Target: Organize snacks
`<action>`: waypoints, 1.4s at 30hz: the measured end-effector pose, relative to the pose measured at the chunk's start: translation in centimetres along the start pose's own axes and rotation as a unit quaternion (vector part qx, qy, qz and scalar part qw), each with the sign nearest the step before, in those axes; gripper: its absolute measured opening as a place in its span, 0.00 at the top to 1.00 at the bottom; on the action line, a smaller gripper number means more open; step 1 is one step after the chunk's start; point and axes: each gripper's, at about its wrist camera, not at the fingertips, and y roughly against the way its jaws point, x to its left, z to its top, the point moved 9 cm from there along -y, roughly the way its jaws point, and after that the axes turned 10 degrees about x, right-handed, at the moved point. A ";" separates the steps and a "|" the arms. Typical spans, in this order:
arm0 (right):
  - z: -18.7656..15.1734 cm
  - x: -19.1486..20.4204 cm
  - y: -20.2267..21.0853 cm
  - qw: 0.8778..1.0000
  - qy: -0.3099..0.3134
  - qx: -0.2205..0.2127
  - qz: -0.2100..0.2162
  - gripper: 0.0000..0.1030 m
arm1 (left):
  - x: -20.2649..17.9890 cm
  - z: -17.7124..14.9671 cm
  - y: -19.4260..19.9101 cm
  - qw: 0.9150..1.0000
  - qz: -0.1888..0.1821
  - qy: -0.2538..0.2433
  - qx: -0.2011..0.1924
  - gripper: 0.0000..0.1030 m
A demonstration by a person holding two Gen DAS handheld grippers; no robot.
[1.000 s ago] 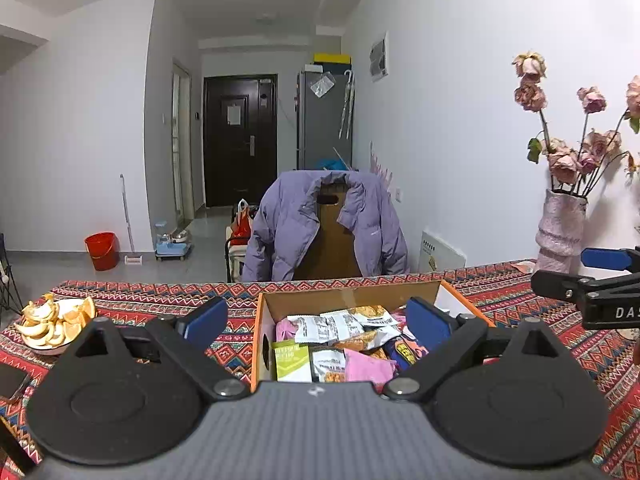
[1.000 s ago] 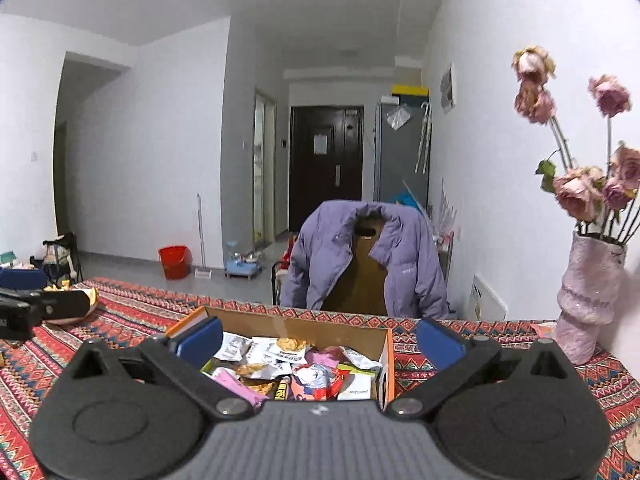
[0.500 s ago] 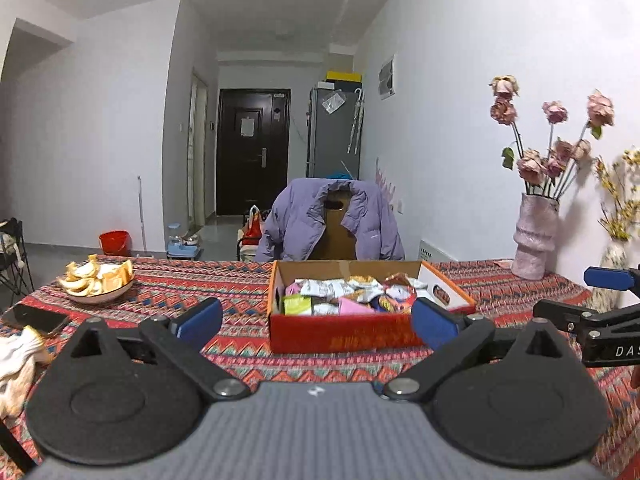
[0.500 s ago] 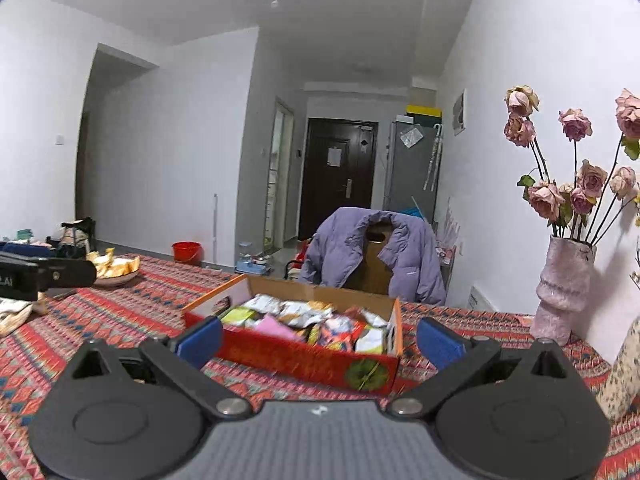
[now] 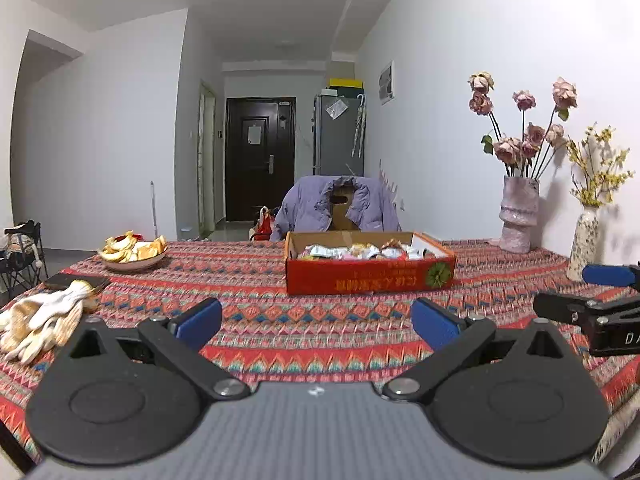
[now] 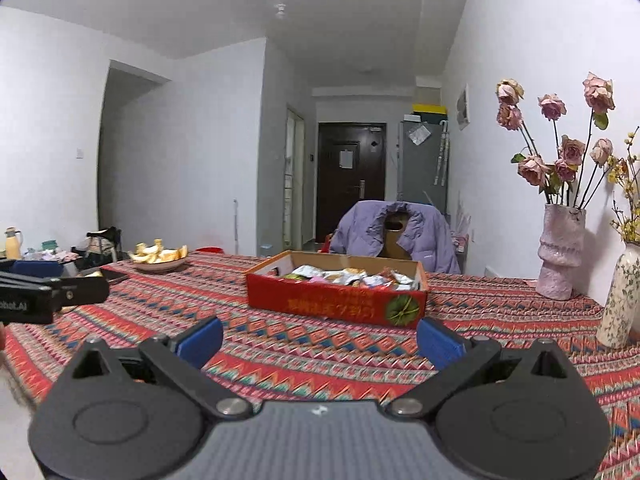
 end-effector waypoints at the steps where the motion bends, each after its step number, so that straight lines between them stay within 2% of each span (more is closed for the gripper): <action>1: -0.3 0.3 0.5 1.000 0.000 -0.002 0.003 0.00 | 0.0 -0.6 0.6 1.000 0.001 0.001 0.000 0.00; 6: -2.6 2.2 2.9 1.000 -0.003 -0.008 0.003 0.00 | 0.3 -3.1 3.3 1.000 0.013 0.016 -0.005 0.00; 11: -5.2 3.5 4.7 1.000 -0.006 -0.030 0.002 0.00 | 0.0 -6.7 3.4 1.000 0.008 0.006 0.024 0.00; 17: -8.4 4.1 4.4 1.000 0.015 -0.008 -0.018 0.00 | 0.0 -8.9 2.9 0.999 0.034 -0.010 0.036 0.00; 23: -9.5 3.9 4.9 0.999 0.007 -0.005 -0.032 0.00 | 0.5 -9.5 2.1 0.998 0.036 0.000 0.058 0.00; 35: -9.6 2.7 4.8 0.999 -0.016 -0.005 -0.038 0.00 | 0.2 -9.4 2.5 0.998 0.035 -0.009 0.054 0.00; 42: -9.5 2.6 4.3 0.999 -0.015 0.002 -0.038 0.00 | 0.6 -9.1 2.7 0.998 0.041 0.002 0.049 0.00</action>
